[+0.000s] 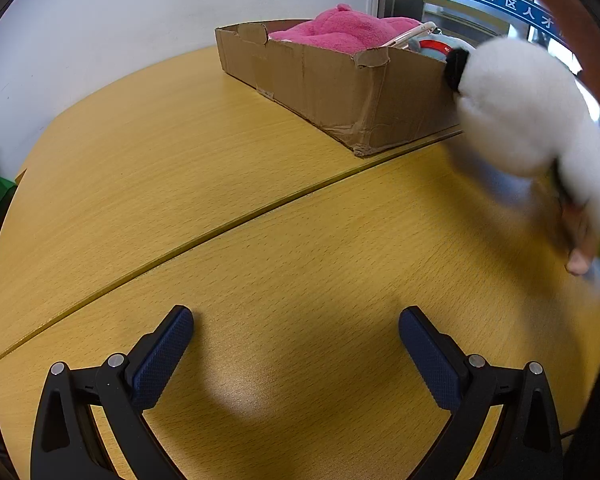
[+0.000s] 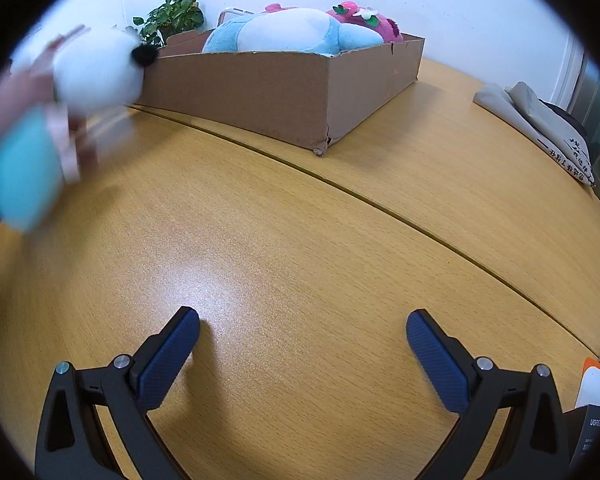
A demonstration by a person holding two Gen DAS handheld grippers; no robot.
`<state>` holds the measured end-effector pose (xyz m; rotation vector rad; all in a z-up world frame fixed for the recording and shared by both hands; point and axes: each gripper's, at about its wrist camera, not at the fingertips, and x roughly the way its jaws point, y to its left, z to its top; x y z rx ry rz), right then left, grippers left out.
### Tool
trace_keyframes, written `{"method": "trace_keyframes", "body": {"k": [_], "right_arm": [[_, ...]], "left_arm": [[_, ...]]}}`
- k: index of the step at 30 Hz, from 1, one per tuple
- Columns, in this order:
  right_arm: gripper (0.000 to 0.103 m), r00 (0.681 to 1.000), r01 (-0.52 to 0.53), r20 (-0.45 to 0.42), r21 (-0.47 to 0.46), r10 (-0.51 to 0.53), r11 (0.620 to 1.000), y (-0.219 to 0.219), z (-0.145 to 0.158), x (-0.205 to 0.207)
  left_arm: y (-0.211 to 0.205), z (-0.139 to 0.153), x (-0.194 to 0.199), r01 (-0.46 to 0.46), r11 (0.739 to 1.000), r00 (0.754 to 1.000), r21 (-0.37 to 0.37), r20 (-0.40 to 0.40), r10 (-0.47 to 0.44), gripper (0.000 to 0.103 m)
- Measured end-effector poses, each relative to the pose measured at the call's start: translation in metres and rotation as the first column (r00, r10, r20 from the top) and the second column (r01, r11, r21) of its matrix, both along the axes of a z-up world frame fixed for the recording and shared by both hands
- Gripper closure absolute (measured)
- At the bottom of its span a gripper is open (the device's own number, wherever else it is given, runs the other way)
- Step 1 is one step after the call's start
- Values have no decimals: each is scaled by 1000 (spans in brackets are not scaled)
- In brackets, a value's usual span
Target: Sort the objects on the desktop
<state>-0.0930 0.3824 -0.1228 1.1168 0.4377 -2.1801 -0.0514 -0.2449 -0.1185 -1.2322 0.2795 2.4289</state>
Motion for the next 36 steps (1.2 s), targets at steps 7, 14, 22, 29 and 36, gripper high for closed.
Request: {"method": "trace_keyframes", "body": {"k": [7,14,22,29,36], "right_arm": [[0,1000,0,0,-1,0,1000,0,0,0],[0,1000,0,0,-1,0,1000,-1,0,0],[0,1000,1,0,-1,-1,1000,-2,0,1],[0,1000,1,0,-2,-1,1000,-3,0,2],[0,1000,1,1,-2,-1,1000,-4,0,3]], "left_arm": [[0,0,0,1,1000,1000,1,0,-1,0],[-1,0,-2,4,1000,1000,3,1,-4,0],[-1,0,-1,5,1000,1000,2,1,-5,0],[-1,0,-1,5,1000,1000,2,1,-5,0],[-1,0,0,5,1000,1000,2,1,-5,0]]}}
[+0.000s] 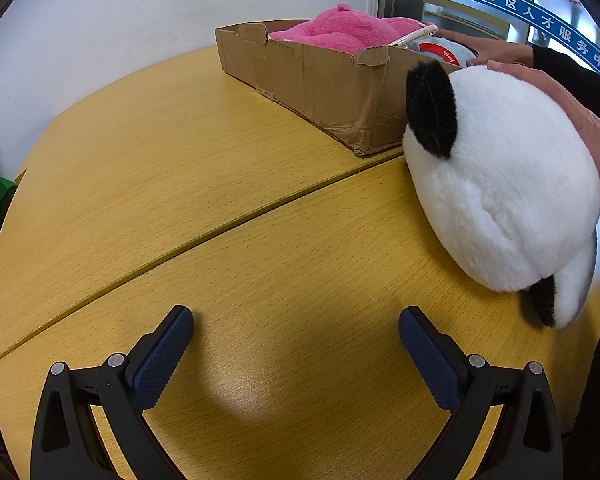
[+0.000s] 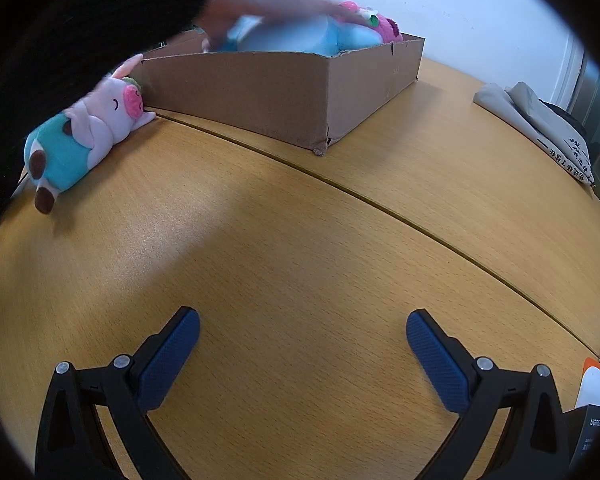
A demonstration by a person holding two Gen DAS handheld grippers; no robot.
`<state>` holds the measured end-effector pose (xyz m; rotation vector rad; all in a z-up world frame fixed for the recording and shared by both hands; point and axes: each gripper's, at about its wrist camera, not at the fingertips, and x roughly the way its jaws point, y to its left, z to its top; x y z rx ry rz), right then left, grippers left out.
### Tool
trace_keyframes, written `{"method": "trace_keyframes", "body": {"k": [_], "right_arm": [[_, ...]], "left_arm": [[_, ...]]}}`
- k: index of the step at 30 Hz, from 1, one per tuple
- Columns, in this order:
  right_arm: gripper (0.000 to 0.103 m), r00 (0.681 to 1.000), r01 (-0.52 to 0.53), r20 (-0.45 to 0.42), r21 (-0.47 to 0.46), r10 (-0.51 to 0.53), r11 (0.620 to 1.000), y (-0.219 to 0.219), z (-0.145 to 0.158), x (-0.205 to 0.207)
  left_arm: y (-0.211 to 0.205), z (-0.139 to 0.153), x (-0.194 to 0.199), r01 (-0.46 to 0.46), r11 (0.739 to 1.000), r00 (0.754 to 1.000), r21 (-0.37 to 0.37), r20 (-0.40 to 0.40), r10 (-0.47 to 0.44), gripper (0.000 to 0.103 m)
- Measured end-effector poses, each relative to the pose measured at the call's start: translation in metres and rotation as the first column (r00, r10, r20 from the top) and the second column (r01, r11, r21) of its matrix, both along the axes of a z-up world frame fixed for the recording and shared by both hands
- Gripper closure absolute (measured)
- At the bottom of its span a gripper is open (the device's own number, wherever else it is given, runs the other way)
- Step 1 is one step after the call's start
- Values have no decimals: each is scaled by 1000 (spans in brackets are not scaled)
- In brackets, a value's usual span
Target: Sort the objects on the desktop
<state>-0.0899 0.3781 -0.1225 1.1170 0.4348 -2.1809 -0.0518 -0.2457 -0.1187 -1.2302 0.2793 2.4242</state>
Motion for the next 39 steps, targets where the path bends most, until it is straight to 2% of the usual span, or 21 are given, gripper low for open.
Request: {"method": "trace_keyframes", "body": {"k": [39], "right_arm": [[0,1000,3,1,-1,-3,1000,-4,1,0]], "left_arm": [[-2,-4,-7,-1,1000,1000,0,0,1,0]]}}
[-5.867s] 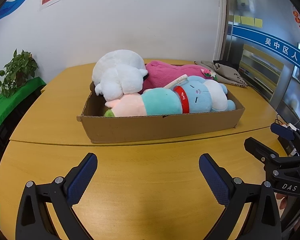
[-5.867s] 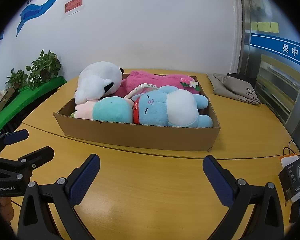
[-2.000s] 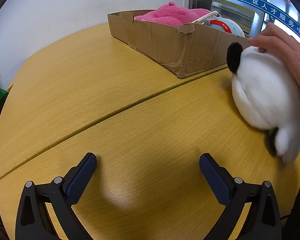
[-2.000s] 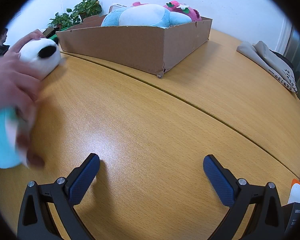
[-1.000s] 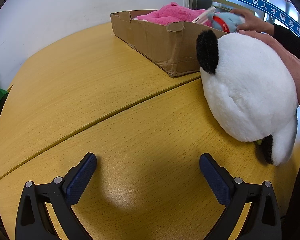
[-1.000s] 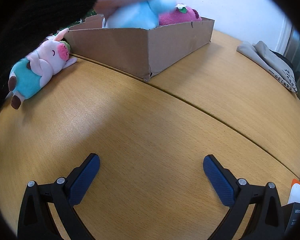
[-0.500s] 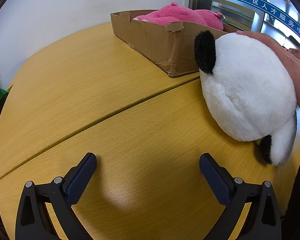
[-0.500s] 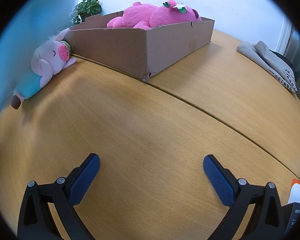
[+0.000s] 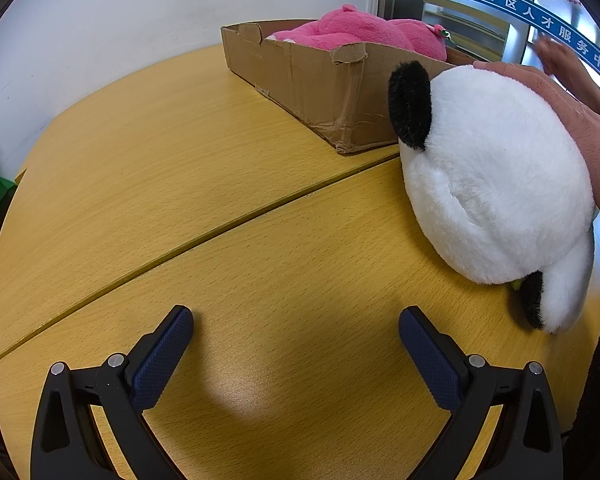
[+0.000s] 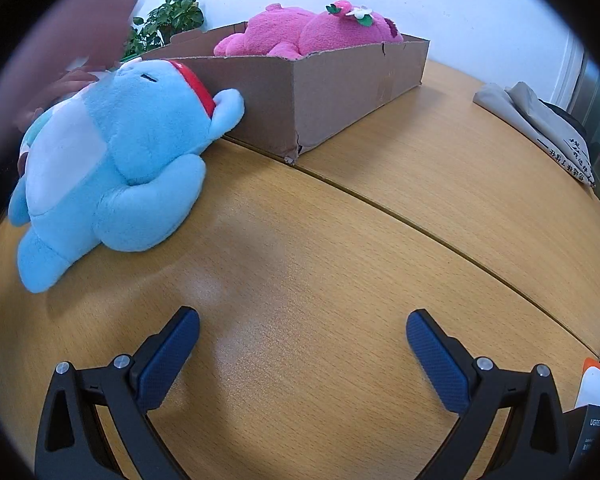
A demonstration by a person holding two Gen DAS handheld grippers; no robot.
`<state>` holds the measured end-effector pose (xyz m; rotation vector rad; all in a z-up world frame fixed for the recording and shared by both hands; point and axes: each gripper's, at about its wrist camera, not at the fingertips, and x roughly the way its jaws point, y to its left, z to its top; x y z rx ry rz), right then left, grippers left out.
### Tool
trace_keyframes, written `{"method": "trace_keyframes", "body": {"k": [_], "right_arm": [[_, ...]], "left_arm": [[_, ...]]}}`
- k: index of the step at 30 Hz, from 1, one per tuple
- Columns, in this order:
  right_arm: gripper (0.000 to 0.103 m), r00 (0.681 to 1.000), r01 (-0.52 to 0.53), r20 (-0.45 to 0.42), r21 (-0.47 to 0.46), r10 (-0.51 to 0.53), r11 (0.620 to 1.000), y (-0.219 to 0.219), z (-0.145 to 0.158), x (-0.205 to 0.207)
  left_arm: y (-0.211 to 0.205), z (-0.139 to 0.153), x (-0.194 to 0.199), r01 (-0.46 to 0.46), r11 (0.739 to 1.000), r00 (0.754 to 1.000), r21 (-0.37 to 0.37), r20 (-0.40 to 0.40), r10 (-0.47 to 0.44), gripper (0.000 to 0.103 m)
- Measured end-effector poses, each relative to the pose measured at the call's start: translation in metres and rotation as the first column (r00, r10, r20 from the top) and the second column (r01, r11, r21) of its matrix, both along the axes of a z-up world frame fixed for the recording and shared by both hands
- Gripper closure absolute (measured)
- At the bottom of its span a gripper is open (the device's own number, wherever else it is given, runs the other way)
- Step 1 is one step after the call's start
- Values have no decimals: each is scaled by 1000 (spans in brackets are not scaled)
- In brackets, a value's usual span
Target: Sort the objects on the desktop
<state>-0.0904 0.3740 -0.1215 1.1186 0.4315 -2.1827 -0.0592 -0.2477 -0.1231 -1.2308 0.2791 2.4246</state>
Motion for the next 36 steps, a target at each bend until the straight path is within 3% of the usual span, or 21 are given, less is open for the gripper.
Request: {"method": "trace_keyframes", "body": {"k": [36], "right_arm": [[0,1000,1,2,0,-1,1000,-2,0,1]], "left_arm": [[-1,-5,-15,0,1000,1000,0,1,0,0]]}}
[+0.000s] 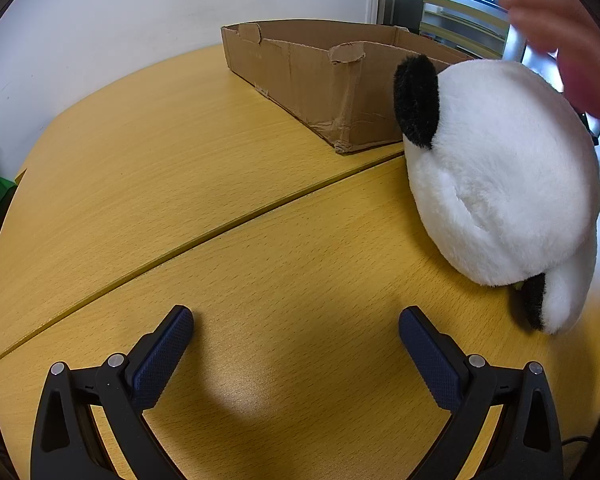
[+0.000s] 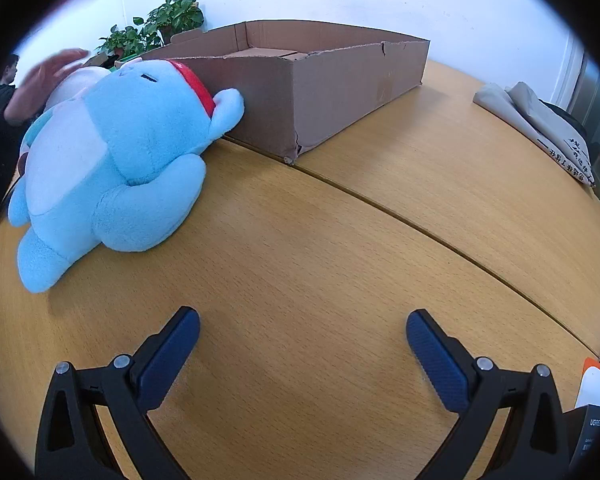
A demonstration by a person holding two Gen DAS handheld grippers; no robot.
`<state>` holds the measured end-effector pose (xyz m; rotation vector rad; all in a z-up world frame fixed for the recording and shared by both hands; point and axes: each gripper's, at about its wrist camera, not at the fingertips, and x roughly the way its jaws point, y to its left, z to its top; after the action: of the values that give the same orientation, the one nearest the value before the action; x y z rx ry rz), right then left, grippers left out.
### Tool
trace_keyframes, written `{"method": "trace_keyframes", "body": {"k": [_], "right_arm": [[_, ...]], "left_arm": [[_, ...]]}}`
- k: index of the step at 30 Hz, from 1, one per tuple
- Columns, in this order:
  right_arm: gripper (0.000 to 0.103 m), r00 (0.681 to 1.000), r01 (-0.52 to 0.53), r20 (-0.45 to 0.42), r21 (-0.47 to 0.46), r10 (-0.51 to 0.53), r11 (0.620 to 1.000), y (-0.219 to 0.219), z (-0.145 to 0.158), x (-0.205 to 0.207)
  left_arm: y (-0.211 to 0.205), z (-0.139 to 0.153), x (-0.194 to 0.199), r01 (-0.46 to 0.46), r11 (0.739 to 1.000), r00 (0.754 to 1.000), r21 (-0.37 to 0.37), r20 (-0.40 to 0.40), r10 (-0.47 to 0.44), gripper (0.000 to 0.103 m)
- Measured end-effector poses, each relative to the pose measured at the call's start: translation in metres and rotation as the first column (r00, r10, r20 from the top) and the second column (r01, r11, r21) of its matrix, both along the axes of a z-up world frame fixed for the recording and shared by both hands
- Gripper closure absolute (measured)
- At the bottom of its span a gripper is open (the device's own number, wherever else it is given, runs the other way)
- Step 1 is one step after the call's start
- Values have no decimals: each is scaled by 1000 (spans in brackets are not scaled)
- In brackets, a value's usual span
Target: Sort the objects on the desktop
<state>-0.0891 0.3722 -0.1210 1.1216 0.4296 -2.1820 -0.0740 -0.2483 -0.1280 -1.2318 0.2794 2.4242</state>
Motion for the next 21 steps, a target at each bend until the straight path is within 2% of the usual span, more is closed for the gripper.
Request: {"method": "trace_keyframes", "body": {"k": [21], "right_arm": [[0,1000,0,0,0,0,1000,0,0,0]], "left_arm": [[0,-6,-12,0,1000,1000,0,0,0,0]]}}
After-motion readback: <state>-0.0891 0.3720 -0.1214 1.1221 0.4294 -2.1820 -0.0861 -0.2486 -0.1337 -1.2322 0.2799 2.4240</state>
